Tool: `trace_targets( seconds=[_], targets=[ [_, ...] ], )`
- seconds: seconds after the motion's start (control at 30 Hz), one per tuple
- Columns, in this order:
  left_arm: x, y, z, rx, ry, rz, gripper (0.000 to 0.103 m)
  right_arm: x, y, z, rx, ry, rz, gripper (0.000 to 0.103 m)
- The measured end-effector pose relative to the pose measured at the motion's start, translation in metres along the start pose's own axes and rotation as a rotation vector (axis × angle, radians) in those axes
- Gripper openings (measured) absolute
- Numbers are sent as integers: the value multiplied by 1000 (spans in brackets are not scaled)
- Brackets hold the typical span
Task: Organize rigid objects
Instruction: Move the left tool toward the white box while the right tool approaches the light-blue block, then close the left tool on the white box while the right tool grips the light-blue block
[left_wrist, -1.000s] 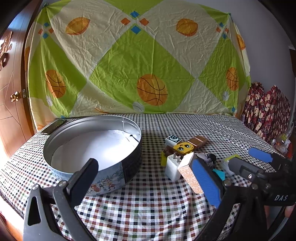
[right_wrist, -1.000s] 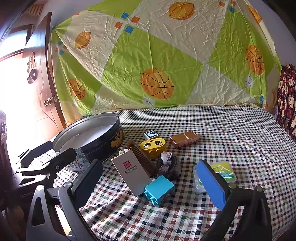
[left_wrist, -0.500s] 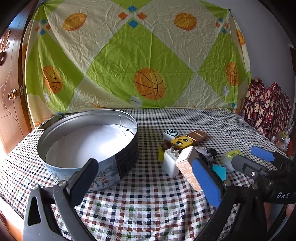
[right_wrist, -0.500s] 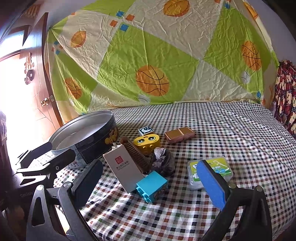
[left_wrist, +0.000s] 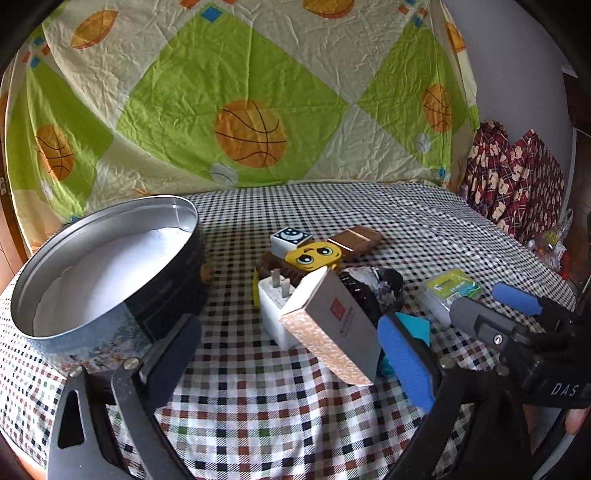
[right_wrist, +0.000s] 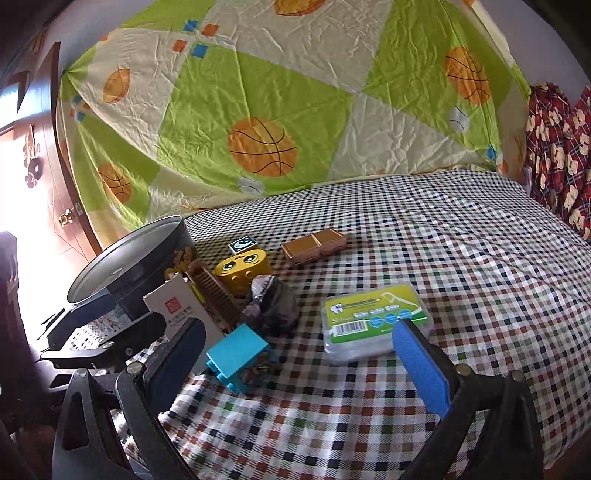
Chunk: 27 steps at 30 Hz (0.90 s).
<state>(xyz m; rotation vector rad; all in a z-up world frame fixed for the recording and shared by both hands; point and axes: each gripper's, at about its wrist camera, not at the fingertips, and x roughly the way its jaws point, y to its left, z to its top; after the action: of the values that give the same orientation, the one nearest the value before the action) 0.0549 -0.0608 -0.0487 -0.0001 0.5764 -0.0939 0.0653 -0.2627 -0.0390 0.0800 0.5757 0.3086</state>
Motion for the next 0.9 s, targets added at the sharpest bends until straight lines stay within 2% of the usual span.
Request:
trace_targets(
  seconds=[0.07, 0.13, 0.2, 0.3, 0.33, 0.37, 0.6, 0.8, 0.87, 0.9],
  targets=[
    [8, -4, 0, 7, 23, -18, 86, 1, -5, 0, 9, -3, -12, 102],
    [17, -8, -1, 7, 50, -30, 83, 2, -9, 0, 20, -2, -13, 103],
    [24, -10, -1, 4, 73, -54, 73, 3, -11, -1, 26, 1, -14, 103],
    [25, -11, 0, 3, 71, -85, 49, 6, -11, -3, 16, 5, -19, 103],
    [25, -12, -1, 10, 66, -94, 31, 7, -10, -4, 11, 6, -19, 103],
    [26, -12, -1, 13, 68, -106, 24, 8, -9, -4, 5, 7, -18, 103],
    [14, -4, -1, 11, 13, -113, 24, 13, 2, -8, -44, 9, 13, 102],
    [-4, 19, -2, -23, -33, -101, 23, 19, 26, -10, -162, 3, 8, 102],
    [-8, 25, -4, -29, -47, -96, 23, 21, 32, -12, -196, 5, 6, 98],
    [-10, 28, -5, -32, -51, -86, 23, 22, 34, -12, -206, 12, 10, 92]
  ],
)
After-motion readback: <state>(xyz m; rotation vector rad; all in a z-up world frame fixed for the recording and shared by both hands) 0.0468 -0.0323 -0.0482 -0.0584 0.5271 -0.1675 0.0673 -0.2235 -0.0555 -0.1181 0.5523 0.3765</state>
